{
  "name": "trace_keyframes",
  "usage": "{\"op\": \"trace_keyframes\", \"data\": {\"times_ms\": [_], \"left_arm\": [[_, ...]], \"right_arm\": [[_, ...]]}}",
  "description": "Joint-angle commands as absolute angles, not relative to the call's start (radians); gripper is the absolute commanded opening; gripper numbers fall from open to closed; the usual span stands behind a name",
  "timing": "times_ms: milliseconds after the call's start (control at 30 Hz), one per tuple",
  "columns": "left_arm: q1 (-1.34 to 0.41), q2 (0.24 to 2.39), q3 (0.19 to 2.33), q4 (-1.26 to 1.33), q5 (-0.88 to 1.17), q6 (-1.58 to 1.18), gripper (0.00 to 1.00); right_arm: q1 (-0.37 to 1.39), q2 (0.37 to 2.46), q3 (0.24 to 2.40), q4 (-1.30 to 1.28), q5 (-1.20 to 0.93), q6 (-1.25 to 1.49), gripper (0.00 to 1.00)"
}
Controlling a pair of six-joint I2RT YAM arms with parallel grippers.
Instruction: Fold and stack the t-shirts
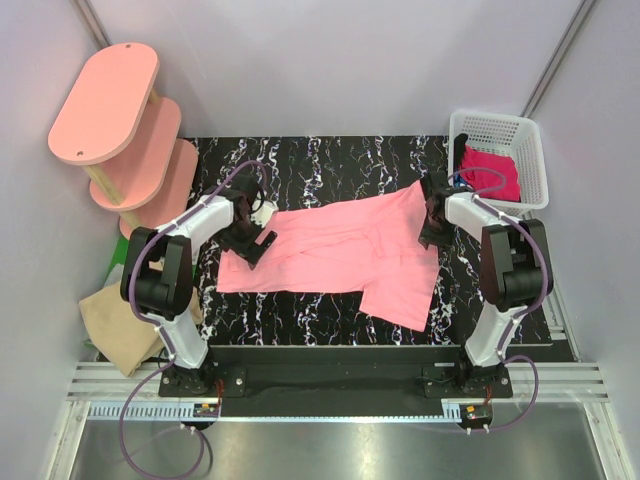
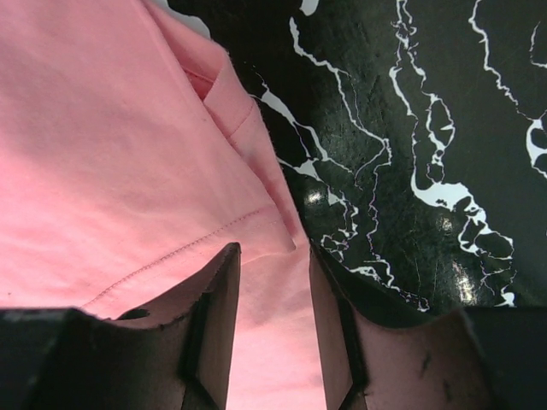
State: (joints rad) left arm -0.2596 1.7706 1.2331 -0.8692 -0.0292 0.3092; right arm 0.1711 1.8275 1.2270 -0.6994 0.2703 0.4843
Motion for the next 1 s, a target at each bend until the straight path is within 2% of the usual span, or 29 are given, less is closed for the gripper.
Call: {"op": "trace_keyframes", "data": {"times_ms": [0, 200, 367, 467, 700, 967], "left_arm": [[-0.252, 1.747, 1.223, -0.851, -0.023, 0.301, 0.95], [-0.247, 1.746, 1.220, -0.847, -0.020, 0.296, 0.95], [-0.244, 1.747, 1.210, -0.836, -0.018, 0.299, 0.95], [-0.241, 1.753, 1.207, -0.833, -0.014, 0.298, 0.93], [-0.241, 1.735, 1.177, -0.831, -0.018, 0.293, 0.93], [-0.230, 1.739, 1.141, -0.805, -0.012, 0.284, 0.90]], "right_arm": [[0.179, 1.848, 1.223, -0.678, 0.284, 0.502, 0.42], [0.178, 1.870, 1.216, -0.672, 0.276, 0.503, 0.39], [0.178, 1.875, 1.218, -0.664, 0.268, 0.503, 0.13], [0.179, 1.871, 1.221, -0.664, 0.264, 0.502, 0.05], [0.179, 1.862, 1.230, -0.664, 0.259, 0.500, 0.00], [0.178, 1.858, 1.229, -0.660, 0.255, 0.497, 0.00]]}}
